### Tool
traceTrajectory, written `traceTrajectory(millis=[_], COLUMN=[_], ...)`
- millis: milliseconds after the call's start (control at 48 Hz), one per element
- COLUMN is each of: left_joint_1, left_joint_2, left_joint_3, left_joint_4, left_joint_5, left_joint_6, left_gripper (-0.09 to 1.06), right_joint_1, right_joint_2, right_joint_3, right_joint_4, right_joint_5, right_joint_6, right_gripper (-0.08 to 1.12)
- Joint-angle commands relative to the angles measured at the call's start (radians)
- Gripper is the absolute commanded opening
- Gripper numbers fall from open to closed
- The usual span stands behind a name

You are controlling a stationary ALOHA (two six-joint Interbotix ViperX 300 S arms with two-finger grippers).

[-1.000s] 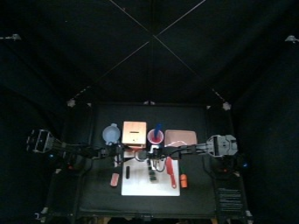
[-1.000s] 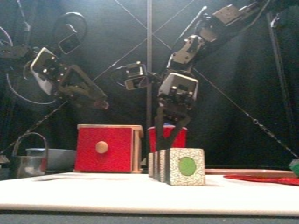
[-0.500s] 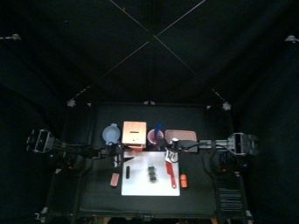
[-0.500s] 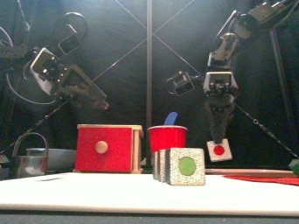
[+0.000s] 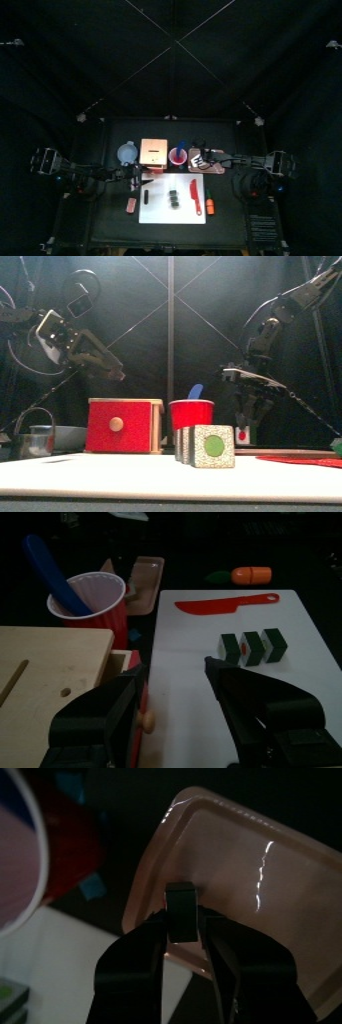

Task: Place sushi on board then cut the sushi with the knife then place the pieces on the plate
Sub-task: Place the 4 sushi pieces on the plate

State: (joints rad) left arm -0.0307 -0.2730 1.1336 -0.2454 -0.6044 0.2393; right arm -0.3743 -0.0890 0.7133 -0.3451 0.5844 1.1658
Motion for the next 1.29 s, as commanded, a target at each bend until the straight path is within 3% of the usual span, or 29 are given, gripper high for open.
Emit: traceTrajectory(millis=[21, 333, 771, 1125, 1292], left_joint_1=[-0.009, -0.018, -0.025, -0.034, -0.034], left_joint_2=[-0.003, -0.003, -0.008, -0.006, -0.008], left_joint_3=[-0.02, -0.026, -0.034, -0.035, -0.04], left_joint_4=[0.002, 0.011, 0.018, 0.017, 0.015], left_joint_5=[-0.009, -0.011, -0.023, -0.023, -0.023], left_joint_6=[0.003, 0.003, 0.002, -0.002, -0.002], left_gripper=[0.87, 0.87, 0.87, 0.87, 0.87], right_joint_1=[0.0, 0.014, 0.012, 0.051, 0.186], right_joint_2=[-0.003, 0.028, 0.069, -0.086, -0.146], right_joint_3=[-0.006, -0.023, -0.06, -0.037, -0.032], right_joint_4=[-0.014, -0.023, -0.015, -0.074, -0.104], right_joint_5=[0.0, -0.025, -0.044, 0.089, 0.054], right_joint_6=[0.078, 0.14, 0.152, 0.141, 0.051], right_gripper=[0.61, 0.63, 0.81, 0.81, 0.81])
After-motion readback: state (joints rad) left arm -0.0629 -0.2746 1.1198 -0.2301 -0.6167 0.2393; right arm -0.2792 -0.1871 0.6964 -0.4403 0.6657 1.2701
